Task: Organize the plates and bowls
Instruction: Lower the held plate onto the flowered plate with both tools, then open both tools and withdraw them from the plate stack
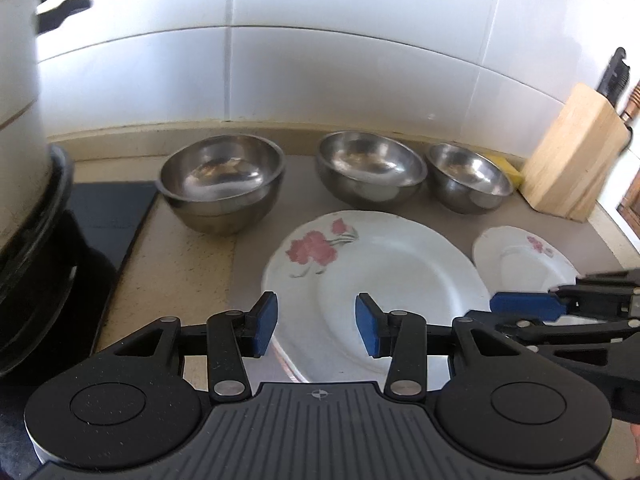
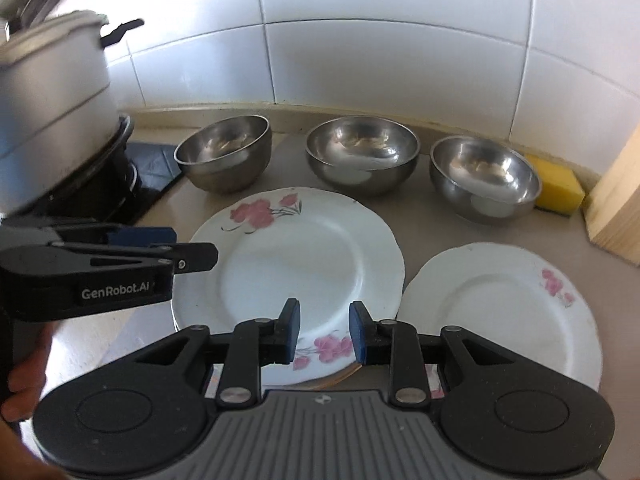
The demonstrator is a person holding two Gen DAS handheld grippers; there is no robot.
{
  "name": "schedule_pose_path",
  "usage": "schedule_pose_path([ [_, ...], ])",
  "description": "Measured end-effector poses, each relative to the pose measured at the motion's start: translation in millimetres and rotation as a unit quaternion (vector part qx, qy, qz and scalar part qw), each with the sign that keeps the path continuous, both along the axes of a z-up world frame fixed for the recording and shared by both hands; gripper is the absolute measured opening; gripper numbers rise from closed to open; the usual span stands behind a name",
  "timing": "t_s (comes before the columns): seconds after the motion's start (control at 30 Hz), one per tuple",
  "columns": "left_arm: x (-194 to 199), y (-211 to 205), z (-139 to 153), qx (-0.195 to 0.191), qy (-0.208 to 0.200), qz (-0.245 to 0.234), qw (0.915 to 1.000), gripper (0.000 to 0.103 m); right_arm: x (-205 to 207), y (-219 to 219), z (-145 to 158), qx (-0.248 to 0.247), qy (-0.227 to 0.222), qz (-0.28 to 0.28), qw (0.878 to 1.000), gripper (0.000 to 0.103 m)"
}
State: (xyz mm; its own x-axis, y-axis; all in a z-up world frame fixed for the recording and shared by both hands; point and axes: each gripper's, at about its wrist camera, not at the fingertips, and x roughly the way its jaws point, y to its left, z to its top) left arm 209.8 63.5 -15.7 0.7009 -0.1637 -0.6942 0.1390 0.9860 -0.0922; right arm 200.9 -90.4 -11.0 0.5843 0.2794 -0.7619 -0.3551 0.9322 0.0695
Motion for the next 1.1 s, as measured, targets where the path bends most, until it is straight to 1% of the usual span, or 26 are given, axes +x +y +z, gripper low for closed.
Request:
schedule_pose_path([
  [0.03,2,-5,0,0.003,0.003,-0.015,0.9999,0.044,-1,0,2,-0.004,-0.003,-0.004,1.0,0.008],
  [0.13,6,-19,1,-0.014,0.02,-0.059,0.998,0.045,-5,-13,12,0.0,-0.014,-0.033,0.999,0.008],
  [0.17,7,-24,1,-0.013,0.025,-0.072,0.997,0.045,-8,-19,16,-0.001,-0.018,-0.043,0.999,0.009],
  [0.23,8,-29,-3,-0.014,0.038,-0.084,0.9957,0.044,-15,-30,22,-0.002,-0.025,-0.062,0.998,0.009],
  [0.3,8,-31,-9,-0.019,0.051,-0.085,0.9949,0.043,-23,-40,25,0.0,-0.028,-0.073,0.997,0.01],
  [0.33,10,-31,-11,-0.033,0.06,-0.085,0.994,0.043,-27,-44,26,0.002,-0.029,-0.076,0.997,0.01],
  [0.4,15,-31,-16,-0.086,0.086,-0.092,0.9883,0.043,-33,-54,26,0.005,-0.027,-0.079,0.997,0.011],
  [0.5,21,-35,-22,-0.136,0.114,-0.095,0.9796,0.042,-37,-70,24,0.018,-0.026,-0.077,0.997,0.011],
  [0.57,18,-36,-24,-0.17,0.125,-0.087,0.9736,0.043,-39,-83,21,0.031,-0.025,-0.073,0.997,0.011],
  [0.63,11,-39,-24,-0.186,0.121,-0.08,0.9718,0.043,-41,-97,18,0.046,-0.022,-0.064,0.997,0.012],
  [0.67,6,-40,-24,-0.206,0.13,-0.09,0.9657,0.043,-41,-105,17,0.053,-0.02,-0.06,0.997,0.012],
  [0.73,-10,-44,-28,-0.28,0.183,-0.12,0.9346,0.043,-41,-118,15,0.062,-0.02,-0.057,0.996,0.012],
  [0.77,-21,-48,-28,-0.293,0.194,-0.132,0.9269,0.043,-42,-126,14,0.068,-0.02,-0.057,0.996,0.012],
  [0.8,-35,-51,-25,-0.29,0.191,-0.143,0.927,0.043,-43,-135,14,0.076,-0.021,-0.057,0.995,0.012],
  [0.83,-50,-53,-20,-0.278,0.181,-0.148,0.9318,0.044,-43,-145,14,0.083,-0.022,-0.056,0.995,0.012],
  [0.87,-63,-55,-15,-0.266,0.171,-0.146,0.9372,0.047,-44,-152,14,0.088,-0.024,-0.057,0.994,0.013],
  [0.9,-67,-56,-13,-0.261,0.166,-0.137,0.9411,0.048,-44,-160,14,0.093,-0.025,-0.058,0.994,0.014],
  [0.97,-72,-59,-5,-0.257,0.148,-0.112,0.9484,0.05,-43,-171,13,0.1,-0.023,-0.058,0.993,0.016],
  [1.0,-71,-62,1,-0.245,0.131,-0.1,0.9555,0.051,-41,-175,12,0.102,-0.021,-0.058,0.993,0.017],
  [1.03,-70,-65,6,-0.232,0.117,-0.097,0.9609,0.052,-40,-178,10,0.102,-0.018,-0.057,0.993,0.017],
  [1.1,-66,-69,15,-0.214,0.103,-0.088,0.9674,0.055,-37,-180,10,0.101,-0.01,-0.054,0.993,0.017],
])
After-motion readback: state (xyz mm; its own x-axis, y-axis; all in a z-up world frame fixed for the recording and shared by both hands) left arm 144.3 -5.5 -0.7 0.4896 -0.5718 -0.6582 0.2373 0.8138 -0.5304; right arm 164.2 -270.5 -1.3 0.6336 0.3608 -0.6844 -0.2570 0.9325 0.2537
